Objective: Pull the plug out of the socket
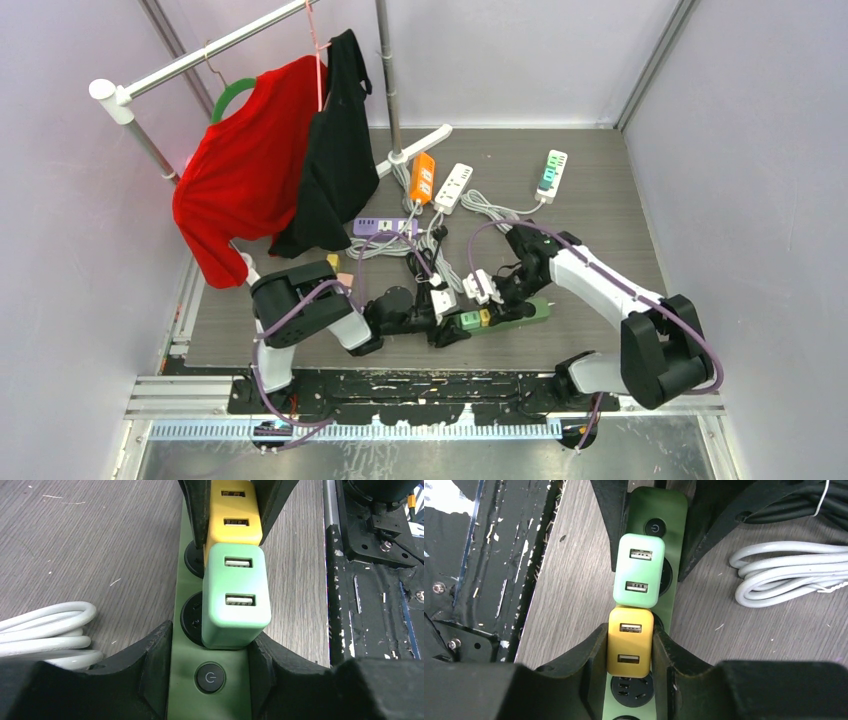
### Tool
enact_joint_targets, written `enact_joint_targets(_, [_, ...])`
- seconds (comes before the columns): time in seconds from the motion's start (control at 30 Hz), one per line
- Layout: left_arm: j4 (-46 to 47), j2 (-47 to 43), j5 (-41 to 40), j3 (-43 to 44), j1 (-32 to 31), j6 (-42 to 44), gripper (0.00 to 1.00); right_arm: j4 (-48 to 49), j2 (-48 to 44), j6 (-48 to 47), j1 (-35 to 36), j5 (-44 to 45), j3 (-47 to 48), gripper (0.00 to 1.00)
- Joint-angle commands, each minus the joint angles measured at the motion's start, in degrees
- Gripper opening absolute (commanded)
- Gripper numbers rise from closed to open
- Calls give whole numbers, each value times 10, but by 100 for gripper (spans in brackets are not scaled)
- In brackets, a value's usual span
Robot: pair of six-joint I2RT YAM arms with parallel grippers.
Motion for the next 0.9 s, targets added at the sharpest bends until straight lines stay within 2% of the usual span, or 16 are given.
enact_joint_targets(0.0, [-65, 2, -40, -5, 7, 3, 0, 43, 11, 107, 52, -123, 36, 1])
enact_joint_targets(0.07, [-67, 3, -41, -3, 7, 3, 0, 114, 0, 223, 42, -96, 35, 1])
enact_joint_targets(0.17, [-79, 3, -42, 2, 7, 2, 0, 138, -20, 231, -10, -50, 30, 1])
enact_joint_targets(0.27, [-93, 1, -41, 7, 8, 0, 0, 28, -33, 79, -63, -59, 20, 1])
enact_joint_targets(0.33, [-94, -1, -42, 7, 8, -1, 0, -43, -32, -29, -71, -60, 12, 1])
enact_joint_targets(0.43, [-92, -3, -45, 4, 8, -2, 0, -139, -4, -158, -51, -83, 21, 1])
enact_joint_targets(0.5, [-90, -2, -45, 3, 8, -3, 0, -152, 14, -174, -15, -112, 26, 1])
enact_joint_targets(0.57, [-91, 0, -46, 5, 7, -3, 0, -115, 16, -129, 32, -133, 28, 1])
enact_joint_targets(0.67, [-93, -1, -47, 5, 8, -4, 0, -36, 14, -3, 47, -158, 34, 1])
enact_joint_targets(0.77, [-94, 1, -49, 6, 8, -4, 0, 29, -5, 101, 1, -157, 43, 1])
enact_joint_targets(0.87, [-97, 3, -47, 8, 7, -4, 0, 28, -36, 101, -77, -144, 30, 1])
